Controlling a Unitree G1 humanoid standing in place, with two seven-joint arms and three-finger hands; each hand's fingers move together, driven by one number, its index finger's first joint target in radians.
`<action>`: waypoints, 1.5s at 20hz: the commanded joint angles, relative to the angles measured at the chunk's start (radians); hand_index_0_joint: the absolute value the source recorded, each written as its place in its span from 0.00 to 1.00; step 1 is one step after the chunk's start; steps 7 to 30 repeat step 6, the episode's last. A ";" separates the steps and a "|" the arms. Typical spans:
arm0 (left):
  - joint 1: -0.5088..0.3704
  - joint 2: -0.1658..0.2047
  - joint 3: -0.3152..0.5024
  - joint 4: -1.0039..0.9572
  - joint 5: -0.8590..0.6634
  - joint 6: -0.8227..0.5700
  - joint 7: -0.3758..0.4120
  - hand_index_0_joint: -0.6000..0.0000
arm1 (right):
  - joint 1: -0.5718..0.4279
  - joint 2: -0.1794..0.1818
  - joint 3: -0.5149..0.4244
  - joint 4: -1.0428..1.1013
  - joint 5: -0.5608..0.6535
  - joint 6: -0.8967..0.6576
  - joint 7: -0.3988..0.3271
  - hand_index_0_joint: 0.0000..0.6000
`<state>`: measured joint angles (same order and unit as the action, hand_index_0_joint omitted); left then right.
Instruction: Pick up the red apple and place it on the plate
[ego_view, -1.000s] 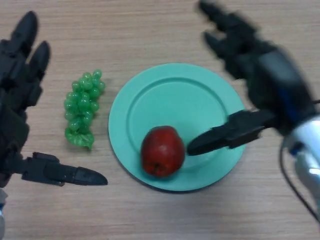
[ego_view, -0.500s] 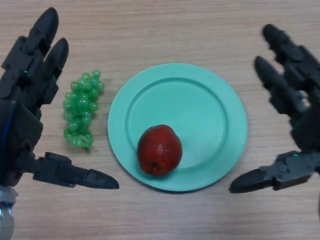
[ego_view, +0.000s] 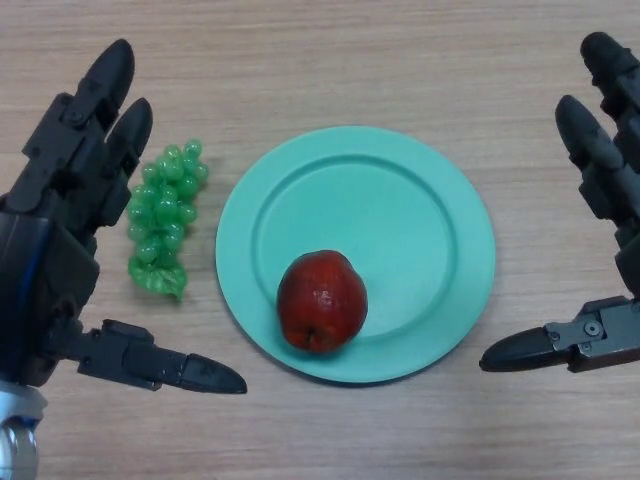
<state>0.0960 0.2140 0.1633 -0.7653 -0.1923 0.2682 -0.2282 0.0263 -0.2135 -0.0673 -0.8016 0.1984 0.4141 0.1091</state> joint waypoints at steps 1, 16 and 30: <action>-0.009 0.015 0.045 -0.048 0.027 -0.122 0.020 1.00 | -0.022 -0.015 -0.019 -0.063 0.009 -0.159 -0.026 0.00; 0.005 0.011 0.047 -0.050 0.032 -0.138 0.019 1.00 | -0.011 -0.013 -0.020 -0.055 -0.008 -0.181 -0.022 0.00; 0.005 0.011 0.047 -0.050 0.032 -0.138 0.019 1.00 | -0.011 -0.013 -0.020 -0.055 -0.008 -0.181 -0.022 0.00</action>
